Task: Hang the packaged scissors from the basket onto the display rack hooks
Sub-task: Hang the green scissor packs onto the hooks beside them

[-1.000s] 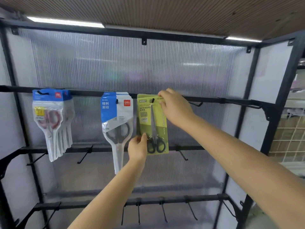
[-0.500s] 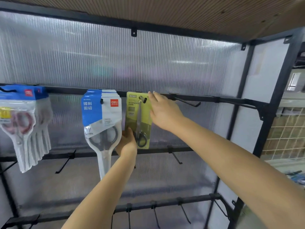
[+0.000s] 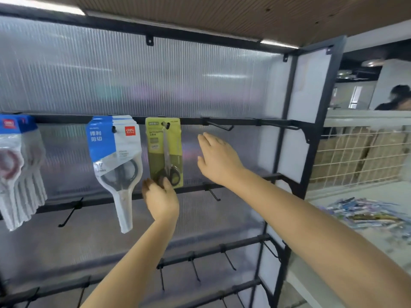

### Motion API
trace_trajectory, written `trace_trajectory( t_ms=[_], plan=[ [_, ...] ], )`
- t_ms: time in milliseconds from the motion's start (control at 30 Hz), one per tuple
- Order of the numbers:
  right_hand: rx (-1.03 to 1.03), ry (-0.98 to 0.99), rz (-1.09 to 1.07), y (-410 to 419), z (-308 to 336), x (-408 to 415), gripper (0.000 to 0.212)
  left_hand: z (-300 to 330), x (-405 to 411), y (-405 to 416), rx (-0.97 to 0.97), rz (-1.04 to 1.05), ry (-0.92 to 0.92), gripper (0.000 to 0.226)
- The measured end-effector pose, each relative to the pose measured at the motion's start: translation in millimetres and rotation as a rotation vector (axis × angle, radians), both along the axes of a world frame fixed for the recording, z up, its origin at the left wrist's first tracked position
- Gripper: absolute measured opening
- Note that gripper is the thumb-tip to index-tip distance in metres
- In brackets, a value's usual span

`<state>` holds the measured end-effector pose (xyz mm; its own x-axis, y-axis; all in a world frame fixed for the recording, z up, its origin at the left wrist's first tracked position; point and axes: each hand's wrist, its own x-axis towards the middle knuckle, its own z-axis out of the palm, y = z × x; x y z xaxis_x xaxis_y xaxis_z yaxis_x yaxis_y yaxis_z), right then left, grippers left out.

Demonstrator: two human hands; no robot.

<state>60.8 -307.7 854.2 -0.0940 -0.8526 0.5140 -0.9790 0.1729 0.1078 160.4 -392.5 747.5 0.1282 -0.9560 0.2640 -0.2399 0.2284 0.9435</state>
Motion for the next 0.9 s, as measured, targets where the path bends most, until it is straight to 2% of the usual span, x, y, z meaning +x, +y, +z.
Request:
trace_trajectory(
  t_ms=[67, 167, 500, 567, 667, 833, 900],
  plan=[
    [-0.007, -0.041, -0.033, 22.8, -8.3, -2.9, 0.053, -3.7, -3.1, 19.6, -0.011, -0.026, -0.04, 0.04],
    [0.009, -0.086, -0.092, 60.5, -25.1, -12.9, 0.051, -12.1, -13.0, 57.1, -0.081, -0.12, -0.118, 0.042],
    [0.069, -0.325, -0.47, 226.7, -122.0, -70.5, 0.048, -85.3, -90.0, 197.2, -0.214, -0.735, -0.378, 0.037],
    [0.082, -0.366, -0.545, 262.7, -149.4, -80.5, 0.047, -107.5, -105.3, 226.8, -0.222, -0.86, -0.444, 0.032],
    [0.07, -0.451, -0.677, 313.4, -199.5, -92.3, 0.045, -149.5, -126.9, 266.0, -0.228, -1.02, -0.588, 0.037],
    [0.11, -0.705, -0.898, 381.8, -307.5, -94.9, 0.047, -234.5, -140.7, 315.8, -0.22, -1.32, -0.828, 0.041],
    [0.128, -0.831, -0.989, 402.5, -355.7, -88.0, 0.044, -280.1, -140.1, 326.8, -0.2, -1.413, -0.927, 0.036]
  ],
)
